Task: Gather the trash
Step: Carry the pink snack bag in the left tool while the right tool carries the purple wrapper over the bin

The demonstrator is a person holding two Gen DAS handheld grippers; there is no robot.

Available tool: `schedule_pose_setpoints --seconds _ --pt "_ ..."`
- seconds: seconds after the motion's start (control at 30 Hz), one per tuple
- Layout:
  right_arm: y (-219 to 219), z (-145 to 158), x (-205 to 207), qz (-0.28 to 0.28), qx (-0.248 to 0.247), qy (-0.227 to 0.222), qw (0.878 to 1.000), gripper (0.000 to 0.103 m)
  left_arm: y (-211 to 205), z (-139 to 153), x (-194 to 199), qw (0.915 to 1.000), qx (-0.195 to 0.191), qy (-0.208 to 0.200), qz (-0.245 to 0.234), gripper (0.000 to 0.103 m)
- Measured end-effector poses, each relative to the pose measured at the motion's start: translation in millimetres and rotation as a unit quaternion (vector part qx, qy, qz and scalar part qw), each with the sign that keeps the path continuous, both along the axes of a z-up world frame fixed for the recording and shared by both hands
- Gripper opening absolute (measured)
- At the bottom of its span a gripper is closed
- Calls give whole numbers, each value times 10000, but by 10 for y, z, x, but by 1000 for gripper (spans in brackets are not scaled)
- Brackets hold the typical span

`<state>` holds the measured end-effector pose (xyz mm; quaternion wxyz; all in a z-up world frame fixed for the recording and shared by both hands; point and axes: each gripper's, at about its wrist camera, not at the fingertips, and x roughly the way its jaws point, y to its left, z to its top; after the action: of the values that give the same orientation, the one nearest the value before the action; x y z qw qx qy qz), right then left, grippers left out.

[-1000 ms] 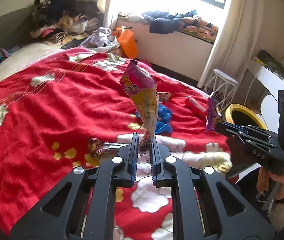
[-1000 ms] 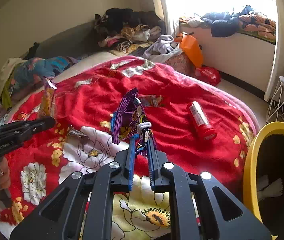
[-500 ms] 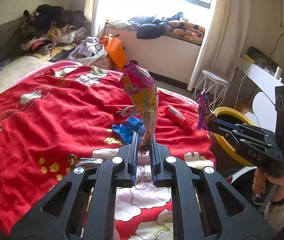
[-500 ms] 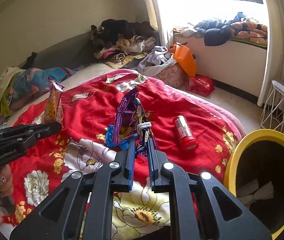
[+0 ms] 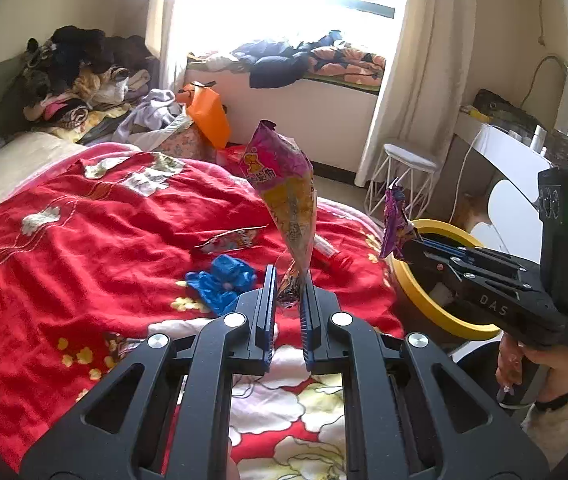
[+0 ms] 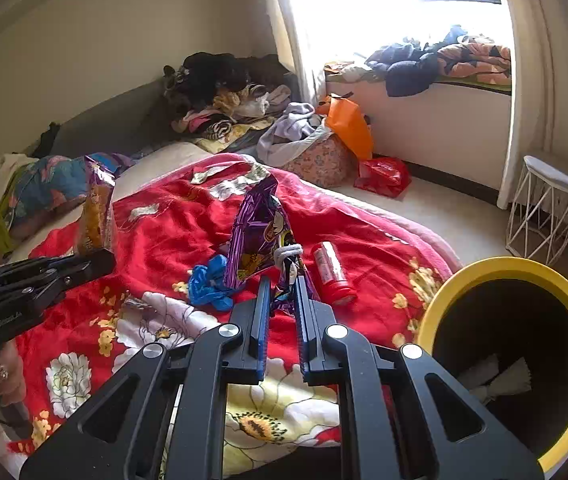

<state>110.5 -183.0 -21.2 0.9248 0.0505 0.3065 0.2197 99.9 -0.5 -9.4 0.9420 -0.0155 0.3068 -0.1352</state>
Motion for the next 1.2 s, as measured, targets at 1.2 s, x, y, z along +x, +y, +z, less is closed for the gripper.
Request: schedule_pose_setpoints --seconds 1.2 --pt "-1145 -54 -57 -1358 300 47 9903 12 -989 60 157 9962 -15 -73 -873 7"
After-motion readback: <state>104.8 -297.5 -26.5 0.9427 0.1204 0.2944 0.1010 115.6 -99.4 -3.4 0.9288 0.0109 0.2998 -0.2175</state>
